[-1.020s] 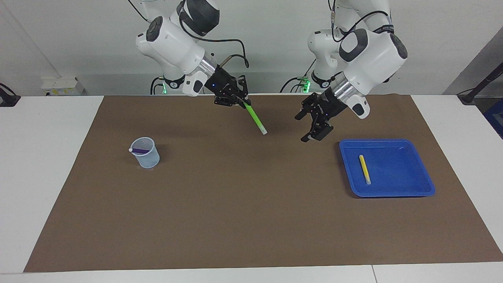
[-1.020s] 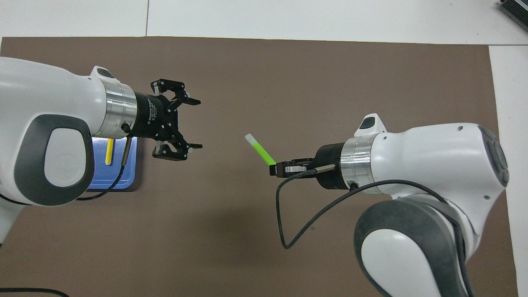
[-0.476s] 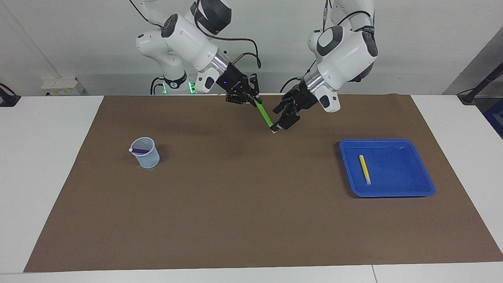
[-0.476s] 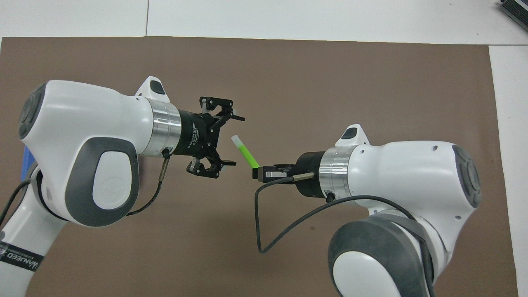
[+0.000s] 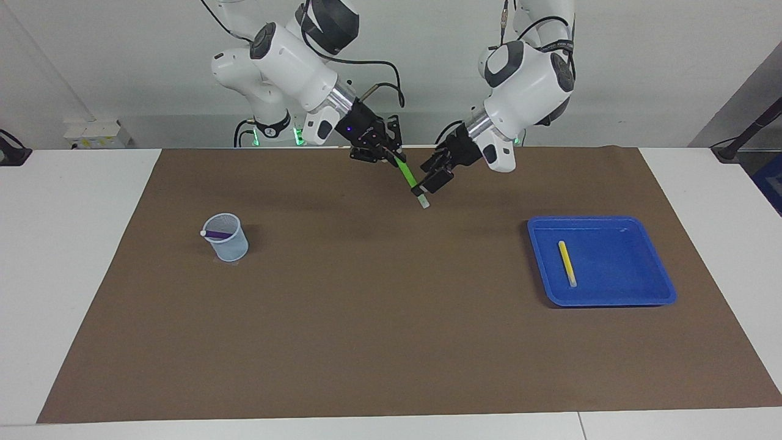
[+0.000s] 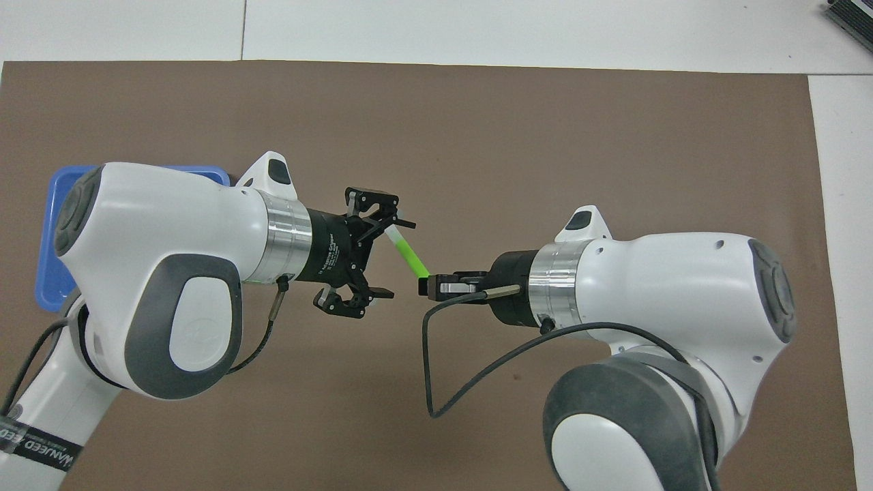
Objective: Right arm passes pens to left for tray arrangement
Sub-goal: 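Close the left gripper on the green pen and open the right gripper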
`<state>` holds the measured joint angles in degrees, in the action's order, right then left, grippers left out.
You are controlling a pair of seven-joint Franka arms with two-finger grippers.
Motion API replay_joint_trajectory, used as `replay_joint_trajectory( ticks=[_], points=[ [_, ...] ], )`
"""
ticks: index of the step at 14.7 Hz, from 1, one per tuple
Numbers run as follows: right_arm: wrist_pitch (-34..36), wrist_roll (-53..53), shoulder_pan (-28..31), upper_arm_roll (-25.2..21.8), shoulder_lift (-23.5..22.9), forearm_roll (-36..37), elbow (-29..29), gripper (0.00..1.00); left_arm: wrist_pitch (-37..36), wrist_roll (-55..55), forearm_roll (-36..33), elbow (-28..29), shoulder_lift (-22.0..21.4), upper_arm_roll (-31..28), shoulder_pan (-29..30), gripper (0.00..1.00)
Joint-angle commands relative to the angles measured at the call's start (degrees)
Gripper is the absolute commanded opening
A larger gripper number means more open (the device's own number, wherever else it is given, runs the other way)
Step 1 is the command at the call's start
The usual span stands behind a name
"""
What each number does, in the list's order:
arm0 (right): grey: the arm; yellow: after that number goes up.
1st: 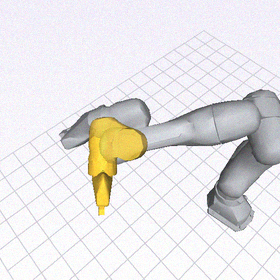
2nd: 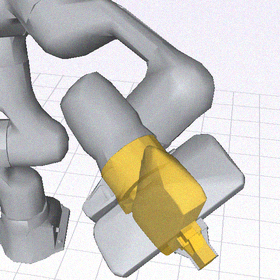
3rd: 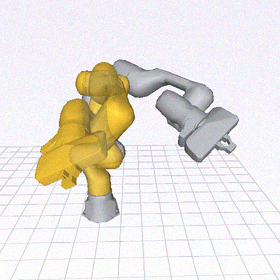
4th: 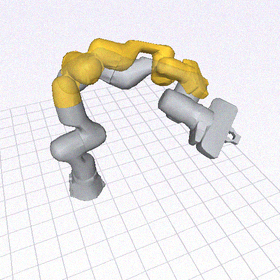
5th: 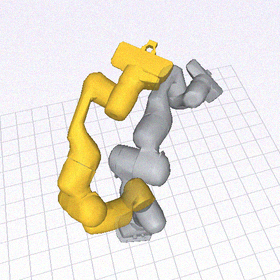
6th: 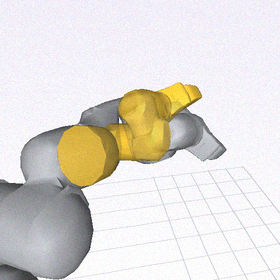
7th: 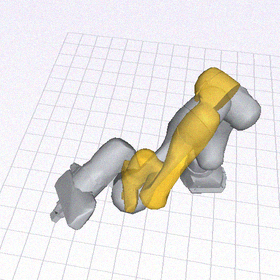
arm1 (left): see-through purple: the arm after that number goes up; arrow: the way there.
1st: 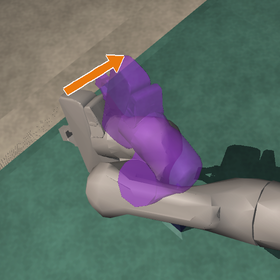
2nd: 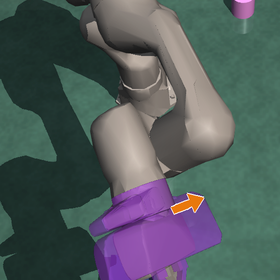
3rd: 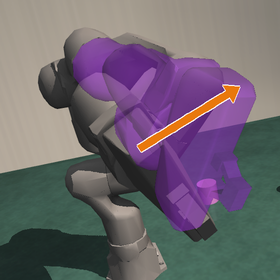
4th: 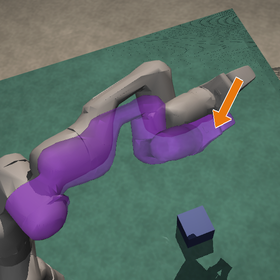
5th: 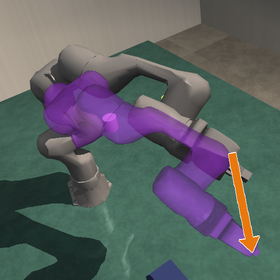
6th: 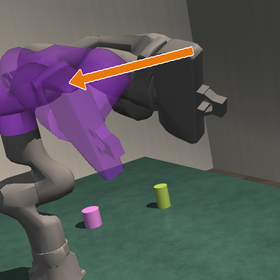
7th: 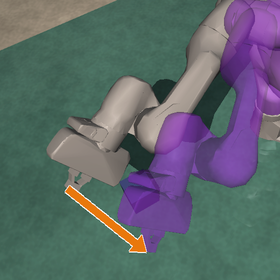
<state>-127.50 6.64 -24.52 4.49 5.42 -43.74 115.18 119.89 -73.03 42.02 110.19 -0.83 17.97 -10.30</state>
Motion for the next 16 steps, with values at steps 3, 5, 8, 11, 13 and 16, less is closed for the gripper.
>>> replay_joint_trajectory(
  ticks=[3, 5, 8, 11, 13, 16],
  points=[
    [-1.1, 0.4, 0.1, 0.1, 1.3, -1.4, 1.4, 0.00, 2.1, 1.5, 1.6, 3.2, -2.1, -0.8, -2.4, 0.84],
    [-1.2, 0.4, 0.1, 0.1, 1.3, -1.4, 1.4, 0.00, 2.1, 1.6, 1.6, 3.2, -2.1, -0.7, -2.4, 0.79],
    [-1.3, 0.4, 0.1, 0.1, 1.3, -1.4, 1.3, 0.00, 2.3, 1.5, 1.6, 3.1, -2.1, -0.8, -2.4, 0.59],
    [-1.5, 0.4, 0.1, 0.1, 1.2, -1.4, 1.3, 0.00, 2.3, 1.6, 1.6, 2.8, -2.0, -0.8, -2.7, 0.29],
    [-1.5, 0.4, 0.1, 0.1, 1.2, -1.4, 1.3, 0.00, 2.2, 1.5, 1.5, 2.7, -2.0, -0.8, -3.0, 0.00],
    [-1.5, 0.4, 0.3, 0.1, 1.2, -1.4, 1.3, 0.00, 1.7, 1.5, 1.2, 2.5, -1.9, -0.8, -3.0, 0.00]
  ],
)
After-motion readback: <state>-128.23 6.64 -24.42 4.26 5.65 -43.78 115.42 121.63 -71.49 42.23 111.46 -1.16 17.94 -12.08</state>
